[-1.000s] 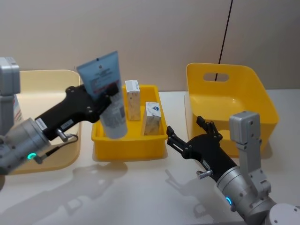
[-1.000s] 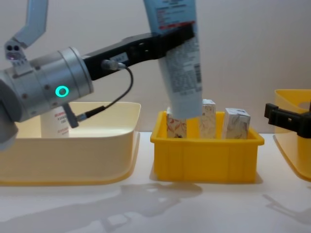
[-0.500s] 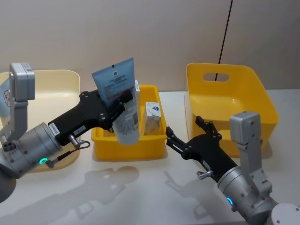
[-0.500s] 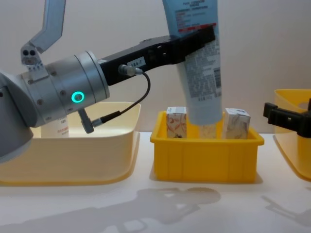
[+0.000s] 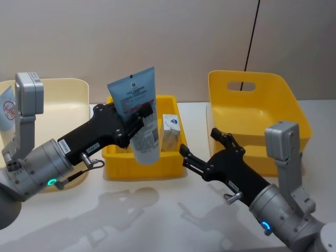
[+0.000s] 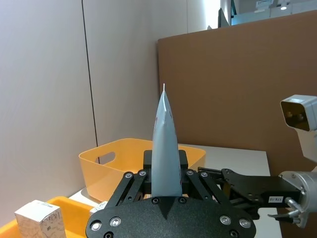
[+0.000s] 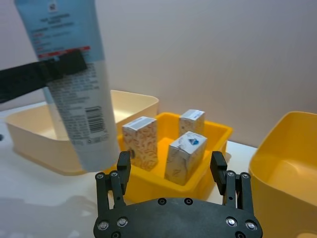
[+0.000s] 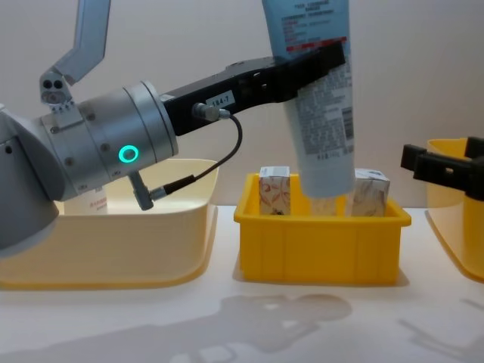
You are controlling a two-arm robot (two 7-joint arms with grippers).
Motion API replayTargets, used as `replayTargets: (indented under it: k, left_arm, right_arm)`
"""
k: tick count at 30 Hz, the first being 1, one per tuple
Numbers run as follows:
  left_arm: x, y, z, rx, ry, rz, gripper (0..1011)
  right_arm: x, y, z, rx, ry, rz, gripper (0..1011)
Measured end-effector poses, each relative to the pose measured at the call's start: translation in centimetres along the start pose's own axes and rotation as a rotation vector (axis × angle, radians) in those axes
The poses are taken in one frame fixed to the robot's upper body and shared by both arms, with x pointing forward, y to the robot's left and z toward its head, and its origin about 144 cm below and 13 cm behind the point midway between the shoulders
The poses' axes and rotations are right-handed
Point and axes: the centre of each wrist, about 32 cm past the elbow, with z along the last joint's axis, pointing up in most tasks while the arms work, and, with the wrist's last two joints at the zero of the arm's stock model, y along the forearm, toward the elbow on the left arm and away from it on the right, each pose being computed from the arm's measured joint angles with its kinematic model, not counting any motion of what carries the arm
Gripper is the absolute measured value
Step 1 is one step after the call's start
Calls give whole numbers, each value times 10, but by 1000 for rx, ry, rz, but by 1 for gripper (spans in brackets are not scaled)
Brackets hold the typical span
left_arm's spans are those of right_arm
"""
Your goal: Bimanual collaborative sorting of washing and personal care products
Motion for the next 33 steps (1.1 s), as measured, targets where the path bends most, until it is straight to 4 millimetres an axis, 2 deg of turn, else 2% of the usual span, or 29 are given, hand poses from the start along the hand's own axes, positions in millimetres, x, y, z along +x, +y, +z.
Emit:
replayTargets:
  k: [14,25,33]
  left_arm:
    - [-1,-1,-1,0,0,-5,260]
    - [-1,-1,-1,0,1,-6,260]
    - [-1,-1,-1,0,1,-6,259]
  right_arm:
    - [14,1,20,-16,38,193,1001]
    - [16,23,36,-70,19,338,1001]
    - [12,39,43,-114,-21,353,1001]
